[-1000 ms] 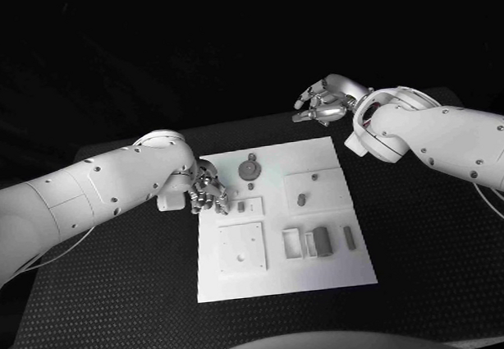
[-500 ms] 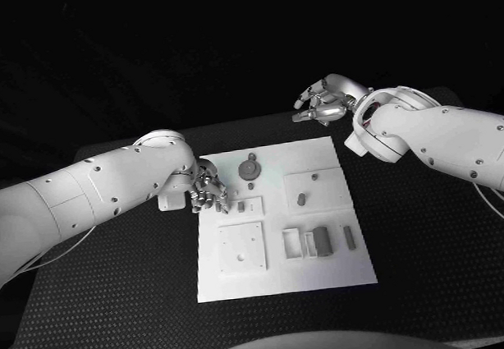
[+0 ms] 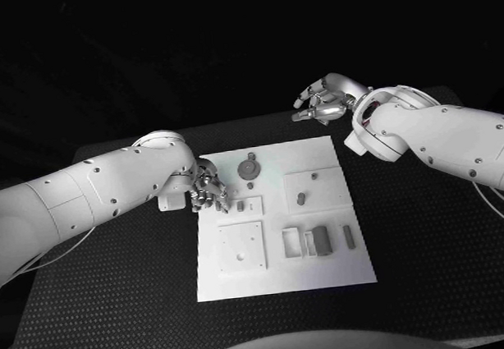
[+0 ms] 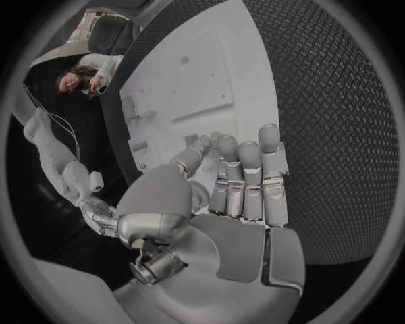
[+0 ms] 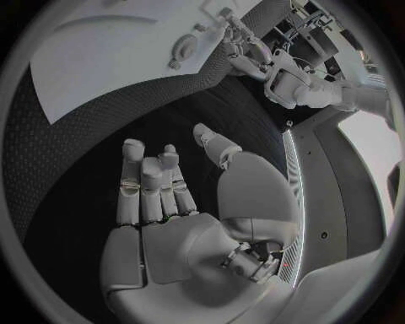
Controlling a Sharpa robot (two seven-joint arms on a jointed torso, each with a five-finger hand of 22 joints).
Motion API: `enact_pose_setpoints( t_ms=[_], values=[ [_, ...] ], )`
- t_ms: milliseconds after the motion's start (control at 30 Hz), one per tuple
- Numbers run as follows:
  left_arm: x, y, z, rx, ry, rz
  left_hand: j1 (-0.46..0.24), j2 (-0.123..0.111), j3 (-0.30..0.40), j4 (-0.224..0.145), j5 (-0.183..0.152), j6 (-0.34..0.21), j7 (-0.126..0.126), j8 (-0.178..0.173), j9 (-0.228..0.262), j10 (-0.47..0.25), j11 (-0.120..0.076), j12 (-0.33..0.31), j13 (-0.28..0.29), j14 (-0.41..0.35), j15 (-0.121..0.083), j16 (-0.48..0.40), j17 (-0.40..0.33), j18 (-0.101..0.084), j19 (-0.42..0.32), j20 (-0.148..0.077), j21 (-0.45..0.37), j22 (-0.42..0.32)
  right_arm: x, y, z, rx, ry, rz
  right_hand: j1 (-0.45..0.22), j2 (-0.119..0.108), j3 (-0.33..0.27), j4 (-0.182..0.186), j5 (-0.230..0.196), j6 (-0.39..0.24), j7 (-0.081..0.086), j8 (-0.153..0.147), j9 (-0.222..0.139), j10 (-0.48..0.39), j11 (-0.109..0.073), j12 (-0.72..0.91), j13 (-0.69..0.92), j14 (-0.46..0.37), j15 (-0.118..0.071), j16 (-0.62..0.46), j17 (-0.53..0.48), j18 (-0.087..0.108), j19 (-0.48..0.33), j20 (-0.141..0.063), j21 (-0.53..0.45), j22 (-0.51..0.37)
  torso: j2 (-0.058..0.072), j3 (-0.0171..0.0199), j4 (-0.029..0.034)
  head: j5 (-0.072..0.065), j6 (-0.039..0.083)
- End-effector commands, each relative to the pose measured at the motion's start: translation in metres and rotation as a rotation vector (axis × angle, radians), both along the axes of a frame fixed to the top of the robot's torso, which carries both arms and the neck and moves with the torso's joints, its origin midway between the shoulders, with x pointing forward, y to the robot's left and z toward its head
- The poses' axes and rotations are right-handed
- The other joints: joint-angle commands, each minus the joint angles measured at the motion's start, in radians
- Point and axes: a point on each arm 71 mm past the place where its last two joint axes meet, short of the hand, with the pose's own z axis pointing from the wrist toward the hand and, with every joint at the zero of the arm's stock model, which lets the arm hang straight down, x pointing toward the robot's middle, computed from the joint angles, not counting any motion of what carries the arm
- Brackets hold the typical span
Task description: Assemble the parts on the task board
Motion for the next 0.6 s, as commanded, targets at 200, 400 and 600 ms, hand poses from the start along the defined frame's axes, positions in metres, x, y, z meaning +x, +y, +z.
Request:
enact_pose_setpoints(
  t_ms=[200,400,600],
  values=[
    [-0.001,-0.003,-0.001,0.000,-0.005,-0.008,0.066,0.055,0.041,-0.034,0.004,0.003,-0.002,0.001,0.002,0.004,-0.002,0.004,0.001,0.000,-0.005,0.006,0.001,0.020,0.002,-0.007,0.007,0.023,-0.001,0.001,0.000,-0.003,0.002,0.016,-0.009,0.004,0.000,0.004,-0.003,-0.001,0.005,-0.001,-0.002,-0.010,0.000,0.005,-0.002,-0.007,0.001,-0.005,-0.001,0.012,0.003,-0.007,-0.004,0.018,0.000,-0.0002,0.0006,0.000,-0.001],
    [-0.005,-0.004,-0.007,0.004,0.006,-0.010,0.066,0.055,0.041,-0.034,0.004,0.003,-0.002,0.000,0.003,0.004,-0.002,0.004,0.001,0.000,-0.005,0.007,0.001,0.020,0.002,-0.007,0.007,0.023,-0.001,0.000,0.000,-0.003,0.003,0.016,-0.009,0.004,0.000,0.004,-0.003,-0.001,0.005,-0.001,-0.002,-0.010,0.000,0.005,-0.002,-0.007,0.001,-0.005,-0.001,0.012,0.003,-0.007,-0.004,0.018,0.000,-0.0001,0.0003,-0.002,-0.004],
    [-0.007,-0.003,-0.014,-0.002,-0.018,0.012,0.067,0.054,0.042,-0.033,0.004,0.003,-0.002,-0.002,0.004,0.005,-0.003,0.005,0.001,0.001,-0.005,0.007,0.001,0.020,0.003,-0.007,0.008,0.023,-0.001,0.000,0.000,-0.003,0.003,0.016,-0.010,0.004,0.000,0.004,-0.003,-0.001,0.005,-0.001,-0.002,-0.010,0.000,0.005,-0.002,-0.007,0.001,-0.005,-0.001,0.012,0.003,-0.007,-0.004,0.018,0.000,-0.0002,0.0005,-0.003,-0.004]
  ],
)
